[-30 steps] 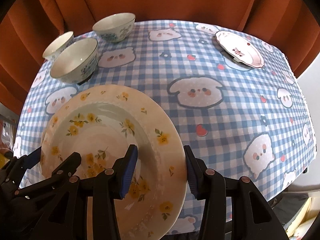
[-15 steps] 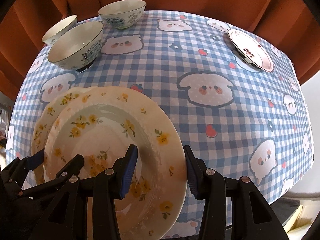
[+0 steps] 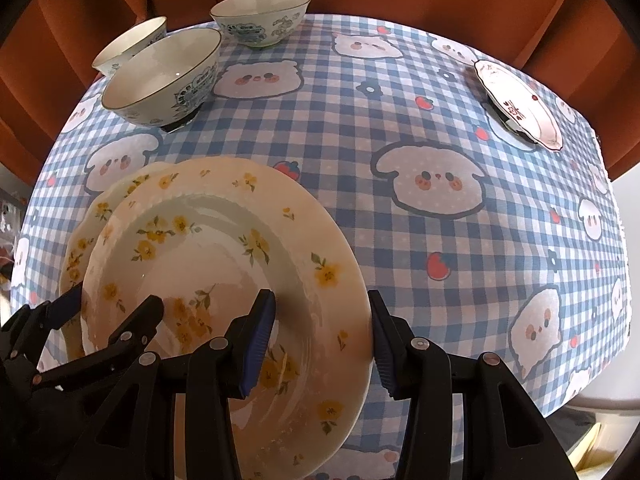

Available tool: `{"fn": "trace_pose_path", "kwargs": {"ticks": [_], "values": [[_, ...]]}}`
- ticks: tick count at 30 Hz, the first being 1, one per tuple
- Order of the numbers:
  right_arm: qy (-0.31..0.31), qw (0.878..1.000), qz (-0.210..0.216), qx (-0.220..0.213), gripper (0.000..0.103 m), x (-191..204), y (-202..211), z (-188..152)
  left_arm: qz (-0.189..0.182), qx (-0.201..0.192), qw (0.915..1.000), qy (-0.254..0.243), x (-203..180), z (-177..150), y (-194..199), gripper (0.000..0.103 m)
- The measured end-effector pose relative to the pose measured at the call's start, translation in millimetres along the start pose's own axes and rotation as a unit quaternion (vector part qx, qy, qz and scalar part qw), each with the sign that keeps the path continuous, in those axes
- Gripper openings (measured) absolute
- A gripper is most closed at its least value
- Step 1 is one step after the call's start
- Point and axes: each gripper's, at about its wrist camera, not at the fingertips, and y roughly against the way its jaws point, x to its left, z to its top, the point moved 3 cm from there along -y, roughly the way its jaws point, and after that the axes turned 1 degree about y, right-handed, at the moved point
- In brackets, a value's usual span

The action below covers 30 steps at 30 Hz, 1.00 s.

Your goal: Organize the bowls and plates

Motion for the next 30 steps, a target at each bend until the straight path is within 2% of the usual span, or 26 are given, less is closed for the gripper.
{"fn": "trace_pose_path", "kwargs": {"ticks": [3,6,9,16,30], "values": [[0.0,1.0,0.005,-0.009,0.049,-1,6,-5,0.007,-0.005,0.9999,-0.013,-1,0,1,0.08],[0.001,1.0,0.001,-0.015,0.037,-3,11,-8,0.013,-0.006,0.9997,-0.022,-1,0,1,0.08],[-0.007,1.0,0.009,-0.015,0.036,-5,10,-9,0.011,0.0,0.9995,-0.028,0,0,2,0.08],[-0.014,1.0,0.005,-0.02,0.037,-2,6,-9,0.007,-0.017,0.9988,-0.045,6,1,18,0.085],[-0.01,1.0,0.003,-0.001,0.04,19,-9,-8,0.003,-0.011,0.9993,-0.037,24,0,20,0.085]]}}
